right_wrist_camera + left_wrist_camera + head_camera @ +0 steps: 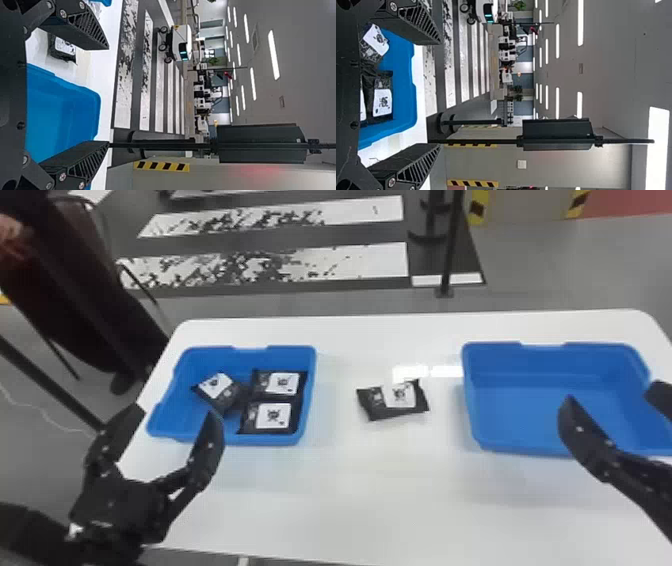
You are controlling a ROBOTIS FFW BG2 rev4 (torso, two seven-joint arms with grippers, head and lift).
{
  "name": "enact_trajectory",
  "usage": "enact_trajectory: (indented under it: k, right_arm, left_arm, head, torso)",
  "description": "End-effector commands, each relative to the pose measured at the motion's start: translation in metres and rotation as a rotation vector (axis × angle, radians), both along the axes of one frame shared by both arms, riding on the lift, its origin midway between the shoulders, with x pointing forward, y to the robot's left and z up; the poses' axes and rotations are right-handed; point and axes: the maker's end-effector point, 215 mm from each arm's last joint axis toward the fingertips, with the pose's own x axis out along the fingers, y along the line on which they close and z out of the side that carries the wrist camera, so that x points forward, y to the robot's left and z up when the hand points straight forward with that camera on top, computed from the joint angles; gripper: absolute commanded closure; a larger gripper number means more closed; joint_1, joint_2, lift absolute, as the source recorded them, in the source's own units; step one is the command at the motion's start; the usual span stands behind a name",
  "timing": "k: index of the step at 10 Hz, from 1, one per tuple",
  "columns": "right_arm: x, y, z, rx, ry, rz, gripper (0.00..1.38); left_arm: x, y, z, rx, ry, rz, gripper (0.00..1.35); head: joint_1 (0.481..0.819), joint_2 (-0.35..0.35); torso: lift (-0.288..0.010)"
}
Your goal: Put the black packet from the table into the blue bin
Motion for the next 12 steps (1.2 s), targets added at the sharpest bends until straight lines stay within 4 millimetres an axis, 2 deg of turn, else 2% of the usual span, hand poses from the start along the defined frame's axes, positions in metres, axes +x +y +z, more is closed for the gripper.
enact_trajectory:
  k: [1,5,7,9,11,12]
  right_arm:
    - [0.0,0.0,0.0,-0.002,0.0,0.0,0.17]
    - [0.0,0.0,-0.001,0.0,0.002,0.0,0.17]
    - [0.0,0.0,-0.001,0.0,0.002,0.0,0.17]
    - [0.0,0.001,-0.004,0.005,0.01,0.003,0.17]
    - [0.0,0.0,-0.006,0.006,0.014,0.005,0.17]
    - [0.0,0.0,-0.006,0.006,0.014,0.005,0.17]
  left_arm:
    - [0.0,0.0,-0.002,-0.006,0.006,0.003,0.11]
    - [0.0,-0.002,-0.003,-0.008,0.009,0.0,0.11]
    - [0.006,-0.01,-0.007,0.009,0.02,-0.014,0.11]
    - [0.028,-0.036,-0.021,-0.031,0.029,-0.052,0.11]
    - [0.063,-0.087,-0.04,-0.062,0.04,-0.159,0.1]
    - [0.078,-0.115,-0.048,-0.056,0.051,-0.217,0.11]
  head:
    - [0.695,0.149]
    - [0.695,0.147]
    - [0.695,0.144]
    - [0.695,0.127]
    - [0.695,0.08]
    - [0.695,0.033]
  torso:
    - [-0.11]
    - [-0.11]
    - [-0.11]
    - [-0.11]
    - [-0.11]
    - [-0.11]
